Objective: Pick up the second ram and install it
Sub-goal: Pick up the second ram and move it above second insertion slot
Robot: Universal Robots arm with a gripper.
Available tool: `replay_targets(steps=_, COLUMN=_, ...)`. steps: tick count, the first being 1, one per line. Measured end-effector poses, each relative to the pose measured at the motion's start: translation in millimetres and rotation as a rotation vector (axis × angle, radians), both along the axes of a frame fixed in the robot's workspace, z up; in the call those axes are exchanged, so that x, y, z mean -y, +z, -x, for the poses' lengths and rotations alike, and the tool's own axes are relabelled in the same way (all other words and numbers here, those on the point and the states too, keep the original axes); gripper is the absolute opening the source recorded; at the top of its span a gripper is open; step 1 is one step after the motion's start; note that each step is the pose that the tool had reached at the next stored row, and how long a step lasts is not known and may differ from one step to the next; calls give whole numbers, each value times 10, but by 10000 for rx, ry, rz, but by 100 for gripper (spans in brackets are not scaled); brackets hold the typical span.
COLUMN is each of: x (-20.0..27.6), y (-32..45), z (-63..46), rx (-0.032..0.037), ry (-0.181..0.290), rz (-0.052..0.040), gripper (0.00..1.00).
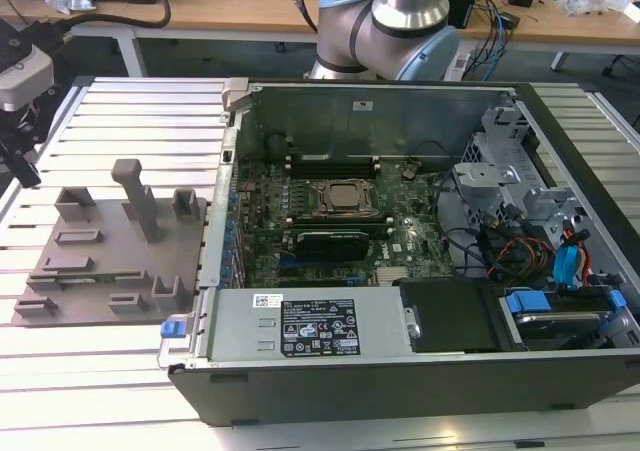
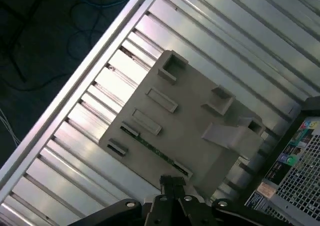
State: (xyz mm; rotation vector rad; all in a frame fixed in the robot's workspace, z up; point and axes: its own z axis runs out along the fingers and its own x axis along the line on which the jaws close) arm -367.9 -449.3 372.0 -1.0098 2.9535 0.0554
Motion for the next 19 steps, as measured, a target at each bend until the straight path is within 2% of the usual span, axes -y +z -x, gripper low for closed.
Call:
replay_targets(steps=1, x=0, y=0, z=0, rx=0, ry=176, rz=0, gripper=10)
replay_targets(steps=4, x=0, y=0, z=0, rx=0, ry=1081, rz=0, gripper=10)
replay_targets(steps=6, x=0, y=0, z=0, rx=0, ry=1470, rz=1, gripper=10)
replay_targets(steps=9, x=0, y=0, z=0, rx=0, ry=2560, rz=0, gripper=10)
replay_targets(steps=17, x=0, y=0, z=0, rx=-1, ry=4788, rz=1, gripper=10)
replay_targets(steps=19, x=0, y=0, z=0, rx=0, ry=5042, rz=0, gripper=10)
